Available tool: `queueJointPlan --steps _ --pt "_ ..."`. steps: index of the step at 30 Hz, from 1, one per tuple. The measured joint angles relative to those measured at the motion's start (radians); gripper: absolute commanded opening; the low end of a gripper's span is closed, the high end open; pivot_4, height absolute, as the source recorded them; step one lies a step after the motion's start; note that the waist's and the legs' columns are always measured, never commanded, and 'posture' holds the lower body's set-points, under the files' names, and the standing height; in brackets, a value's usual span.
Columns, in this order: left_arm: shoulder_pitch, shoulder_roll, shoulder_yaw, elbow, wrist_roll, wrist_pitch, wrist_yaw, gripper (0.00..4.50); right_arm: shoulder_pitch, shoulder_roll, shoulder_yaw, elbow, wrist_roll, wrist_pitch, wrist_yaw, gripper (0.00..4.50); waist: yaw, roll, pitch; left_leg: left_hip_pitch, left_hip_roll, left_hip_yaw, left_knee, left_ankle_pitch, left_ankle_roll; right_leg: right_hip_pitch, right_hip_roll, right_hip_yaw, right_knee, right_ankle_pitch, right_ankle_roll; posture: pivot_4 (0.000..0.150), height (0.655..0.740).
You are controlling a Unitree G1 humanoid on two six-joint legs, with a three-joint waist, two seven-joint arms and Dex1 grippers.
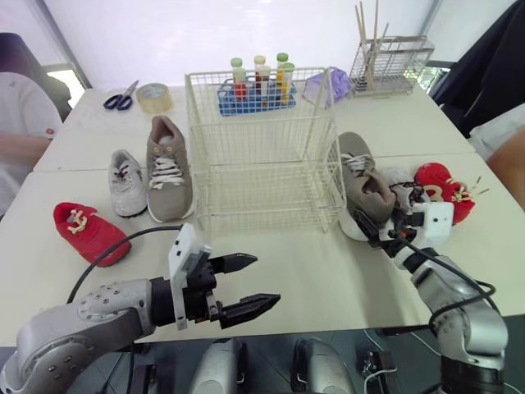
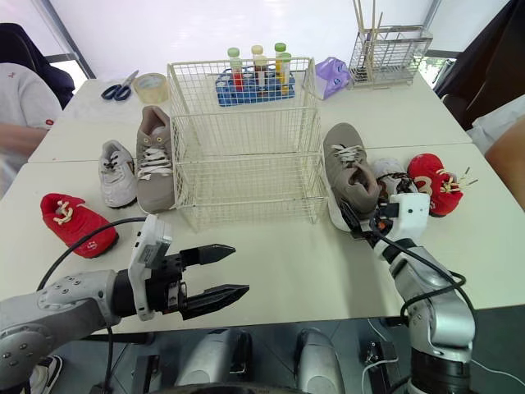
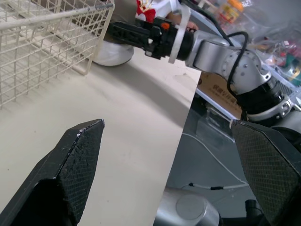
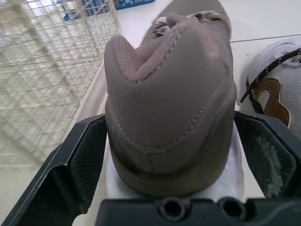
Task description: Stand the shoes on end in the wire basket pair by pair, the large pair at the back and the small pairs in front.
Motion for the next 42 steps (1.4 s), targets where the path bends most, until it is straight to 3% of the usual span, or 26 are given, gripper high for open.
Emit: queueJointPlan --steps 6,10,17,21,27,31,37,42 --pt "0.019 0.000 0.002 0.000 0.028 -0.014 -0.007 4.50 -0.032 -0.001 0.038 0.039 -0.053 -0.098 -0.026 1.49 -0.018 -0.003 -0.002 0.002 0.001 -0.001 0.000 0.000 0.000 0.002 0.001 0.000 0.000 0.000 0.000 0.150 0.7400" --pt "0.025 -0.001 0.002 0.000 0.037 -0.015 -0.012 4.50 -0.035 -0.004 0.051 0.039 -0.070 -0.112 -0.039 0.30 -0.020 -0.007 -0.004 0.003 0.002 -0.001 0.000 0.000 0.000 0.004 0.002 0.000 -0.001 0.000 0.000 0.150 0.7400" --pt "0.035 0.000 0.009 0.019 0.055 -0.020 -0.047 4.50 -0.120 0.006 0.019 0.097 -0.070 -0.135 -0.104 0.27 -0.018 0.000 0.000 -0.003 0.002 0.001 0.000 0.000 0.000 -0.003 0.002 0.002 -0.001 0.001 -0.001 0.150 0.7400" --pt "0.028 0.000 0.010 0.051 0.058 -0.020 -0.083 4.50 -0.293 -0.028 -0.016 0.145 -0.074 -0.152 -0.151 0.27 -0.020 0.003 0.004 -0.007 0.001 0.007 0.000 0.005 -0.008 -0.013 0.002 0.007 0.004 0.003 0.003 0.150 0.7400" --pt "0.016 0.022 0.045 0.093 0.027 -0.011 -0.132 4.50 -0.590 -0.188 -0.039 0.221 -0.109 -0.294 -0.112 0.27 -0.021 0.003 0.006 -0.006 0.004 0.012 0.000 0.005 -0.007 -0.015 0.003 0.009 0.007 0.003 0.003 0.150 0.7400" --pt "-0.006 0.062 0.121 0.117 -0.068 0.002 -0.143 4.50 -0.856 -0.354 -0.006 0.443 -0.096 -0.402 0.118 0.27 -0.026 0.003 0.010 -0.006 0.006 0.014 0.000 0.001 0.000 -0.016 0.004 0.011 0.007 0.003 0.003 0.150 0.7400" --pt "0.014 0.113 0.254 0.156 -0.168 0.011 -0.139 4.50 -1.265 -0.412 0.069 0.703 0.072 -0.451 0.635 0.27 -0.049 0.004 0.013 -0.005 0.008 0.016 -0.001 0.000 0.001 -0.017 0.005 0.012 0.007 0.003 0.003 0.150 0.7400" --pt "0.133 0.139 0.395 0.133 -0.245 0.017 -0.108 4.50 -1.345 -0.420 0.126 0.723 0.207 -0.371 1.009 0.27 -0.046 0.000 0.012 -0.005 0.009 0.017 0.001 -0.002 0.004 -0.016 0.004 0.012 0.007 0.003 0.003 0.150 0.7400"
